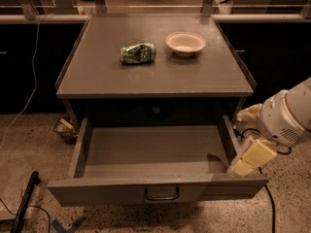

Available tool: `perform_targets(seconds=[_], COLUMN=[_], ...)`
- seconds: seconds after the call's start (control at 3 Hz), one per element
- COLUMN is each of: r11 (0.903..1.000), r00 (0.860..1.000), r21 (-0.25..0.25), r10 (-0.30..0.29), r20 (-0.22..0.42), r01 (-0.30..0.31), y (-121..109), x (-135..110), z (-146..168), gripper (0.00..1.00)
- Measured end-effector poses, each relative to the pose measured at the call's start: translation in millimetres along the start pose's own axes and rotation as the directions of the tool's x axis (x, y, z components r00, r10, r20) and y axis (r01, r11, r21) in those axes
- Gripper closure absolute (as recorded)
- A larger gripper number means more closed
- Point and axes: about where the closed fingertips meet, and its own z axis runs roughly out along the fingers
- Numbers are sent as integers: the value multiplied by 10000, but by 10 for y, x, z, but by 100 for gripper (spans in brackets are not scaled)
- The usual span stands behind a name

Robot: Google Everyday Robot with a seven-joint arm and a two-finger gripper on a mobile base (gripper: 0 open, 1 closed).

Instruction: Close top drawer

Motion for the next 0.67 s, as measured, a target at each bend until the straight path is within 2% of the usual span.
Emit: perform_targets(seconds=[0.33, 0.67], r11=[9989, 9988], r00=[9993, 9993], r21=[-385, -395], r10=[282, 285], r20=[227, 233], r01=[-274, -275], y=[109, 120], x=[134, 133], z=[186, 187], gripper=[41, 72])
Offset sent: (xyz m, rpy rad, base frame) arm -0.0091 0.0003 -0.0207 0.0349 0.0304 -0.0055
